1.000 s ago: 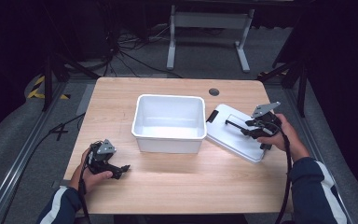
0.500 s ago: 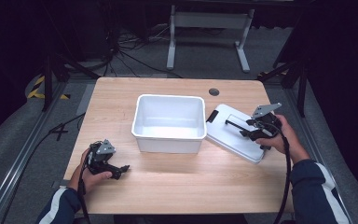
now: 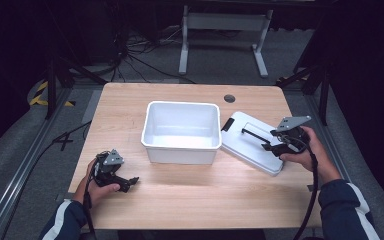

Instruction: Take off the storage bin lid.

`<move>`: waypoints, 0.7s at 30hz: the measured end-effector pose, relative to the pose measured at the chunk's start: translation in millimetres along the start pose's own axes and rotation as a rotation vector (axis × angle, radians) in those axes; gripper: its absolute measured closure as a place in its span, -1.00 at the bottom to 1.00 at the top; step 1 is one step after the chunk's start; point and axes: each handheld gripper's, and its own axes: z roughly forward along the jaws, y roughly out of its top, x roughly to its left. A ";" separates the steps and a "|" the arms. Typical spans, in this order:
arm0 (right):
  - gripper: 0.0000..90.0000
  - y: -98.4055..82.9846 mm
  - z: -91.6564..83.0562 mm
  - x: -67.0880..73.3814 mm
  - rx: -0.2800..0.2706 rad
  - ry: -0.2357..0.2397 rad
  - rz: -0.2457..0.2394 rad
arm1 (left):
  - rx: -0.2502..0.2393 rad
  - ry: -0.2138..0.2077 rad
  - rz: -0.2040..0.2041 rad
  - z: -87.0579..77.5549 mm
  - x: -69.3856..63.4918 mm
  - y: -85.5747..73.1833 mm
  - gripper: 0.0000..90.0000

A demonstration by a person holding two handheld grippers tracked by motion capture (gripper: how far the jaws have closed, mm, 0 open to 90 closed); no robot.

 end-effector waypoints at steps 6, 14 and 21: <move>-0.25 -7.2 -10.9 4.2 -0.012 -0.045 0.005 | 0.000 0.000 -0.001 -0.1 -0.1 -0.2 -0.98; -0.28 -22.7 -29.5 7.4 -0.051 -0.076 0.014 | 0.000 0.000 -0.001 -0.1 -0.1 -0.2 -0.98; -0.28 -38.3 -40.6 10.1 -0.073 -0.086 0.024 | 0.000 0.000 -0.001 -0.1 -0.1 -0.2 -0.98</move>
